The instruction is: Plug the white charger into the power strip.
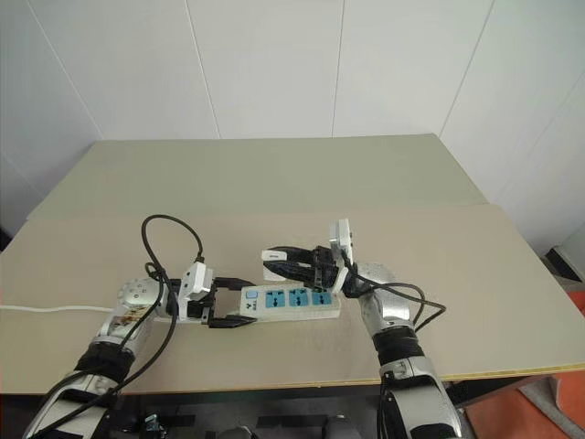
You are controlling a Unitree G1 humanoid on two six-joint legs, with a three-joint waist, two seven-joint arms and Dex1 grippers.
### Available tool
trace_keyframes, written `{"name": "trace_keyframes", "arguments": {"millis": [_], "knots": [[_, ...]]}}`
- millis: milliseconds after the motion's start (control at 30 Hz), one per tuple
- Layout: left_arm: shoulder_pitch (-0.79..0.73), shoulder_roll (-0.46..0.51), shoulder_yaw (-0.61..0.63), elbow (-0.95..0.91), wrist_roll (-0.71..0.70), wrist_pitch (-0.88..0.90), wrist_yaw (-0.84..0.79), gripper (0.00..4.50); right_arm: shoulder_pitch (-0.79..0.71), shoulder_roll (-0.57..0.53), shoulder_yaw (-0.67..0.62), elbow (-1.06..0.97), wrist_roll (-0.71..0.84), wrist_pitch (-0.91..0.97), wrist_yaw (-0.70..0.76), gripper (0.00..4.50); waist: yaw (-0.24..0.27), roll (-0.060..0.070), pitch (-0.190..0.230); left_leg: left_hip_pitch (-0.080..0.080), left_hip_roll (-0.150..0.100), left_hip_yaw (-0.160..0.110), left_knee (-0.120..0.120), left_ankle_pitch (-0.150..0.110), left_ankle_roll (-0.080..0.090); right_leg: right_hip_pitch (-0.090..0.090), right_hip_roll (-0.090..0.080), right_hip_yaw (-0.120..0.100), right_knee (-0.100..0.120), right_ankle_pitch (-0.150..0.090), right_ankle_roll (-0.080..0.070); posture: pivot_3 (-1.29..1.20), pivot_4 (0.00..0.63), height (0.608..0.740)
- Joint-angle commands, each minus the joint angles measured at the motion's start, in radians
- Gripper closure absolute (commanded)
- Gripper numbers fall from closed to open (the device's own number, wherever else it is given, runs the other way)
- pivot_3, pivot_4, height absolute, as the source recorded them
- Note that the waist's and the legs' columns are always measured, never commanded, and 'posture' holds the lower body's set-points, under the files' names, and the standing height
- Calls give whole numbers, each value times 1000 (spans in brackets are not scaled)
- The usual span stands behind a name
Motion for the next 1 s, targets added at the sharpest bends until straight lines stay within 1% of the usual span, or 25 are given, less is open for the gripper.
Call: {"name": "trace_keyframes", "arguments": {"millis": [33,367,500,667,1000], "knots": [[3,20,-2,-37,-3,23,-18,1249,-38,10,10,61,-26,-85,45,3370,1,0,0,0,0,0,0,0,0,0,0,0,0,0,0,0,150,740],[3,37,5,-27,-5,21,-32,1249,-90,40,6,203,-71,-176,67,3370,0,0,0,0,0,0,0,0,0,0,0,0,1,0,0,0,150,740],[11,38,5,-32,-8,23,-33,1249,-102,36,14,235,-89,-181,83,3370,0,0,0,1,0,0,0,0,0,0,0,0,2,0,0,0,150,740],[18,39,4,-38,-8,20,-27,1249,-94,27,27,258,-116,-197,112,3370,0,0,0,0,0,0,0,0,0,0,0,0,2,0,0,0,150,740],[17,42,5,-33,-5,11,-22,1249,-85,21,30,289,-134,-205,117,3370,0,0,0,1,0,0,0,0,0,0,0,0,2,0,0,0,150,740]]}}
